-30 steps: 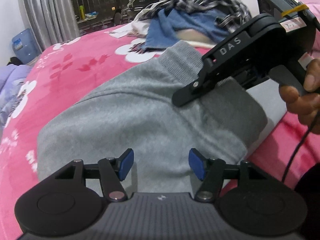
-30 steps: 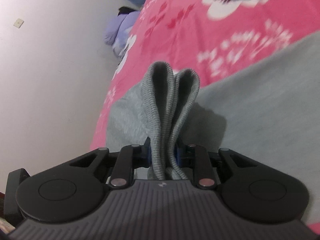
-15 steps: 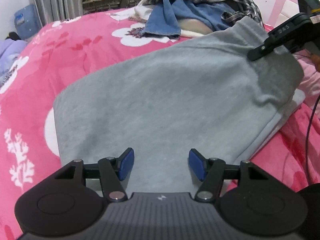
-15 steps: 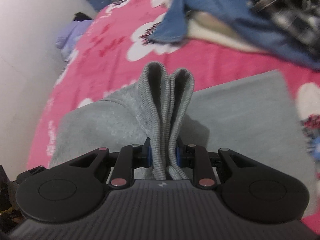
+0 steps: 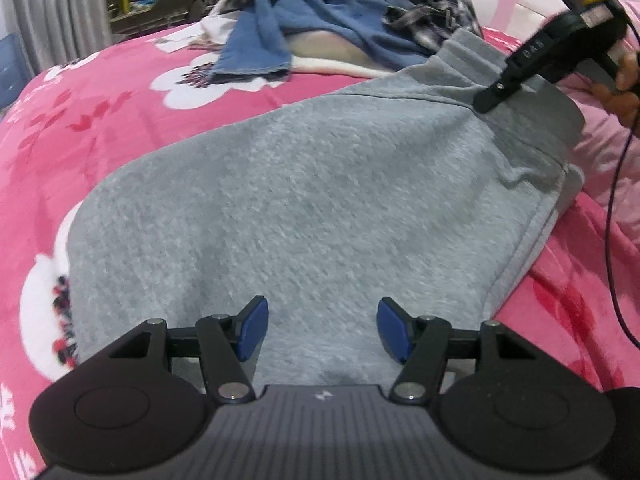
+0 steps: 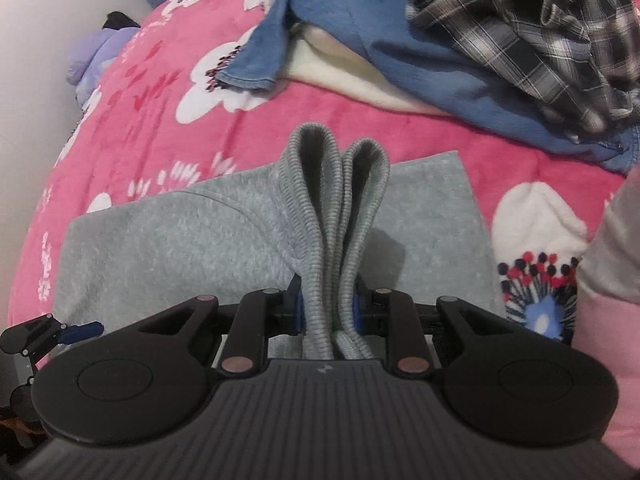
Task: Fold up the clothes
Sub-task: 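Lay the cuff onto the sweatshirt body and open the right gripper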
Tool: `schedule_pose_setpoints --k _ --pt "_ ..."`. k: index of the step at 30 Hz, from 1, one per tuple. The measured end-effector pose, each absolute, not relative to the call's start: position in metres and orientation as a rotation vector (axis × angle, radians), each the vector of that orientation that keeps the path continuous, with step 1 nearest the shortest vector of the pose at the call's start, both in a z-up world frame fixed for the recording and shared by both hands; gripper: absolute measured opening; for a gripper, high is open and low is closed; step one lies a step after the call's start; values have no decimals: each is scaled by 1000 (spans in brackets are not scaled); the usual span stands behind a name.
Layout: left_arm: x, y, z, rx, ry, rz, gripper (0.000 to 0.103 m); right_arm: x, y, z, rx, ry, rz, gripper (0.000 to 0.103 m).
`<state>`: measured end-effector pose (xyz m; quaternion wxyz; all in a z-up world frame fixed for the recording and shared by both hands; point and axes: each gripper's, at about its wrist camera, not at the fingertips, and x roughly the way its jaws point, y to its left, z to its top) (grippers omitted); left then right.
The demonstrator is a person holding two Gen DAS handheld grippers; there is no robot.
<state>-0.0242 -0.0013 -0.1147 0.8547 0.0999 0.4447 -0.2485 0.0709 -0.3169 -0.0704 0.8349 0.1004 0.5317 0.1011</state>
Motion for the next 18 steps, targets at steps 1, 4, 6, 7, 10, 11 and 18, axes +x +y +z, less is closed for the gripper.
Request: schedule_pose_setpoints --k 1,4,6,7,10,11,18 --pt "-24 -5 -116 217 933 -524 63 72 -319 -73 207 1131 218 19" --pt "-22 -13 -118 228 927 -536 63 77 -324 -83 191 1145 224 19" --pt "-21 -15 -119 227 924 -541 63 79 -327 -89 186 1151 227 20" --pt "-20 -16 -119 220 925 -543 63 79 -328 -90 184 1151 227 20" --pt "-19 -17 -119 201 925 -548 63 78 -331 -91 189 1152 228 20" --pt "-20 -17 -119 196 922 -549 64 78 -331 -92 184 1152 228 21" --pt "-21 -6 -116 93 890 -555 65 63 -319 -74 -140 1039 67 67"
